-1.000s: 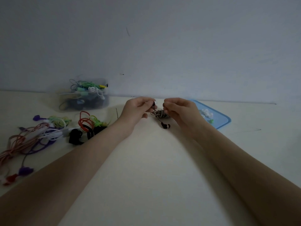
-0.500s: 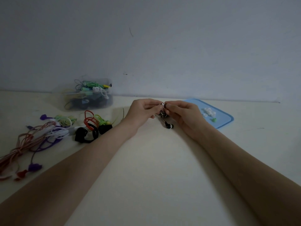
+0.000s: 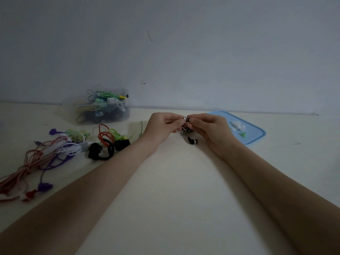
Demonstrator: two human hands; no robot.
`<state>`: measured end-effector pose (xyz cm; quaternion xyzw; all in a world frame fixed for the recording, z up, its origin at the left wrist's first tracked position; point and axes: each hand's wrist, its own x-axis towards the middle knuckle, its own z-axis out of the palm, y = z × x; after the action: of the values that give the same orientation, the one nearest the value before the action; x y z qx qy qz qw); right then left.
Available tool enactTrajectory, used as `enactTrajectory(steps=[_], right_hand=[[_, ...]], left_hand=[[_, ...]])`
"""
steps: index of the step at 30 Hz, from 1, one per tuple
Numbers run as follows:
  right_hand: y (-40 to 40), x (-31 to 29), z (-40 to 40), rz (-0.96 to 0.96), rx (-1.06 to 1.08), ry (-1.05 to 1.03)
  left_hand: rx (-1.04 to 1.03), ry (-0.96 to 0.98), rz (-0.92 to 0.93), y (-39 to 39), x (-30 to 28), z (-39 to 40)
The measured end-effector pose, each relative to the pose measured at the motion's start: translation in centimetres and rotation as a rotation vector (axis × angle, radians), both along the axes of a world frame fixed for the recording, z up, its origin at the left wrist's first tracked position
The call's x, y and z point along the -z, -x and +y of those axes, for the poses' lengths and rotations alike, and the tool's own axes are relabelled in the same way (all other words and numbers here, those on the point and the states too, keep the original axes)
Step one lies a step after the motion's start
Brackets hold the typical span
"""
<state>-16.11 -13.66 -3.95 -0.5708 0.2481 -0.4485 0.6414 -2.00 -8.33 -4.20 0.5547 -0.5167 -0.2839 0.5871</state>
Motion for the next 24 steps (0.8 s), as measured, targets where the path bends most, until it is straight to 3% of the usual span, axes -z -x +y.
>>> enactTrajectory(steps=[9, 24], right_hand=[[0.15, 0.06, -0.10, 0.029, -0.001, 0.009], [0.81, -0.53, -0.47, 0.012, -0.146, -0.205]], left_hand=[[-0.008, 0.106, -0.135, 0.29, 0.06, 0.15], [0.145, 0.044, 0.047, -0.15, 0.15, 0.62]])
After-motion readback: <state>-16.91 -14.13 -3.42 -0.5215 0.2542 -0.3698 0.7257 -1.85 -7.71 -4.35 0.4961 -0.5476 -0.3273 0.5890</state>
